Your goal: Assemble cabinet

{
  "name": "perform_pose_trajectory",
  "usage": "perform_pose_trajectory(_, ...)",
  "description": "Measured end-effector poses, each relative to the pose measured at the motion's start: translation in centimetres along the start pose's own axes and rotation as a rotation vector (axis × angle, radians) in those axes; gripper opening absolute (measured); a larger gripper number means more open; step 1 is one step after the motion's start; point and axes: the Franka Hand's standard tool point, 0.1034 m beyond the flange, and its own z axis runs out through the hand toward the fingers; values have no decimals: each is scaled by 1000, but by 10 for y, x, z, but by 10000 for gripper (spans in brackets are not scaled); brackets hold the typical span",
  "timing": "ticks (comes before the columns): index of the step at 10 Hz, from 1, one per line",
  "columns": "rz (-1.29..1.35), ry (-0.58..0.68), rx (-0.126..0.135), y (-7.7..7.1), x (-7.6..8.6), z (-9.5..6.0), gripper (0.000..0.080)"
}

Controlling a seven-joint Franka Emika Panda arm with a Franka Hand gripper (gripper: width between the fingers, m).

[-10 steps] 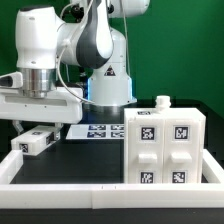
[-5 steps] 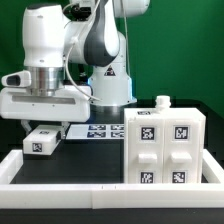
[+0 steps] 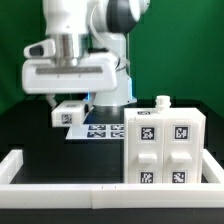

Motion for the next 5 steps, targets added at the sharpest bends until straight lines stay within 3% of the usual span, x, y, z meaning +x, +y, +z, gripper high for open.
perform_pose_trajectory(1,29,0,2,-21,11,-15,564)
perform_pose_trajectory(3,83,11,-19,-58,41,-38,564)
perform_pose_trajectory(5,114,15,-21,-89,77,-49,564)
